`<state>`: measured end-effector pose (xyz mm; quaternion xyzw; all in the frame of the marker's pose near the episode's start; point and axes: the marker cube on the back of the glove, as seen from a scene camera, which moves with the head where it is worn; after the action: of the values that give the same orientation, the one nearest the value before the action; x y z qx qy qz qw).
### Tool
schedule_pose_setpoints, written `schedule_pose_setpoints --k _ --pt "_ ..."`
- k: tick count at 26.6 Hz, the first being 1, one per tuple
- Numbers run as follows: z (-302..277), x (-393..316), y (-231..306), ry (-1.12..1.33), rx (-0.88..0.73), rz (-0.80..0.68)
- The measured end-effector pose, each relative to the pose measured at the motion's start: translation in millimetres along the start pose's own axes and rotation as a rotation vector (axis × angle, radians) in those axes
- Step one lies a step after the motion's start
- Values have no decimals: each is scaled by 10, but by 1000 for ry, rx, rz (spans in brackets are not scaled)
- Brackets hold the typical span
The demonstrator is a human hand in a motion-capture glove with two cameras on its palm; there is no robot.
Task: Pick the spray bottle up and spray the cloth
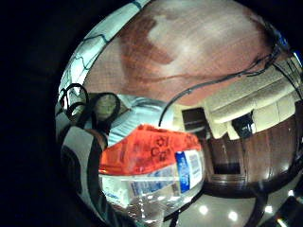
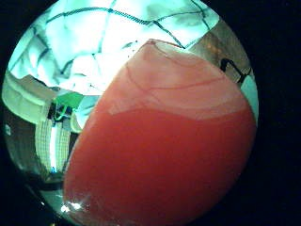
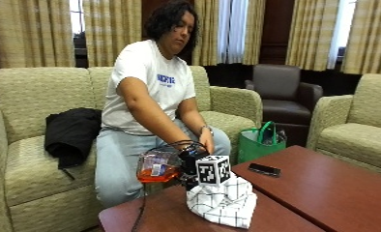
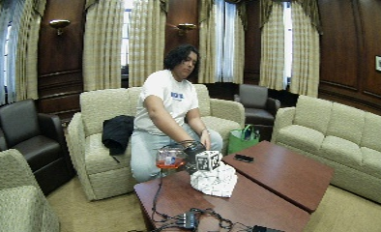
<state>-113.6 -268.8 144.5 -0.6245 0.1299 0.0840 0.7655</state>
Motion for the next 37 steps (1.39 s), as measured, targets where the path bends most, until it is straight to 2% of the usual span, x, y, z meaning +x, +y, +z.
schedule_pose_setpoints --k 6,10,17,26,32,37 --pt "-11 -62 -2 14 14 -11" --pt "-175 -118 180 -54 81 -78" --pt "-777 -367 862 -290 268 -357" --pt "-1413 -1107 1568 -551 507 -816" --pt "-1526 -1820 1585 -646 683 -1028" --pt "-1401 -2343 1386 -823 719 -1163"
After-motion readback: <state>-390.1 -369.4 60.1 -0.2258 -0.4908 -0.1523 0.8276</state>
